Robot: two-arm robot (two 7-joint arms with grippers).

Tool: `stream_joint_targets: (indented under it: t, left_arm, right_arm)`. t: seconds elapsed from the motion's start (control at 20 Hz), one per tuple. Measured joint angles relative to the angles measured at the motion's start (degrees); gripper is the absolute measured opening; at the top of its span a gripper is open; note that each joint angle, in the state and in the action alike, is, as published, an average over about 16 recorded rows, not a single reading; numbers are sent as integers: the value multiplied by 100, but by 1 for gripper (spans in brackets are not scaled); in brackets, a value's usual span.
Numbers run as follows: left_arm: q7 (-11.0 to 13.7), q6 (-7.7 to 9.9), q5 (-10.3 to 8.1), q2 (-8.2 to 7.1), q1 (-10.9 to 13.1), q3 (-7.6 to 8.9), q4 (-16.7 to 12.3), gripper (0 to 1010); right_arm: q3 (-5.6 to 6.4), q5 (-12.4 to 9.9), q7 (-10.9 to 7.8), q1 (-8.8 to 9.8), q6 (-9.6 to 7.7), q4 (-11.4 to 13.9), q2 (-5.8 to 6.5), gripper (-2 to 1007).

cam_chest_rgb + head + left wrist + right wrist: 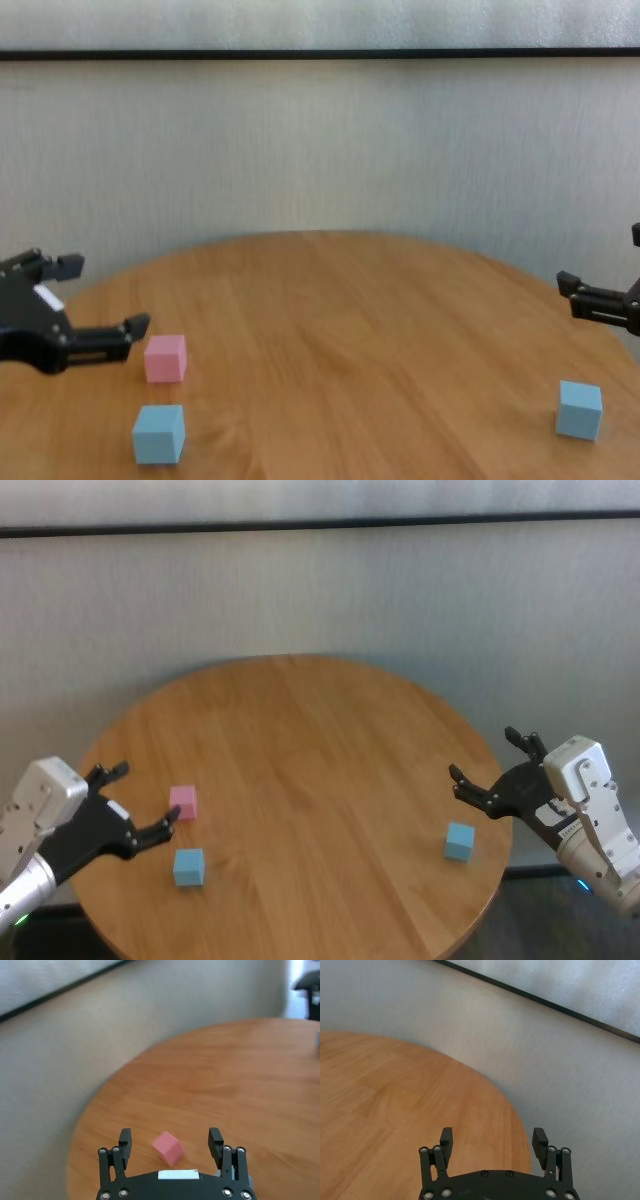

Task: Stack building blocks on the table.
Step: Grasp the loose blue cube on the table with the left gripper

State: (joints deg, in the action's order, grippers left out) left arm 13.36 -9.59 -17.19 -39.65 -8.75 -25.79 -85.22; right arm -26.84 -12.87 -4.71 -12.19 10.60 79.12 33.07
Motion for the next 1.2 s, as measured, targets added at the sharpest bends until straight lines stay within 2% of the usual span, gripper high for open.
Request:
stream_joint_targets:
  t: [0.35, 0.6, 0.85, 1.2]
  left_arm:
    - [875, -129, -175, -247, 17, -56, 18, 1002]
    - [1445, -69, -412, -334, -25, -66, 39, 1002]
    - [1902, 193, -643, -351, -106, -89, 46, 1002]
    - [2277, 823, -836, -249, -285, -165, 162, 1002]
  right_arm:
    - [-84, 70, -343, -61, 174, -68, -29, 1001]
    - [-123, 97, -481, -92, 257, -98, -36, 1001]
    - [-132, 103, -490, -100, 279, -103, -34, 1001]
    - [-118, 96, -460, -94, 236, -97, -35, 1001]
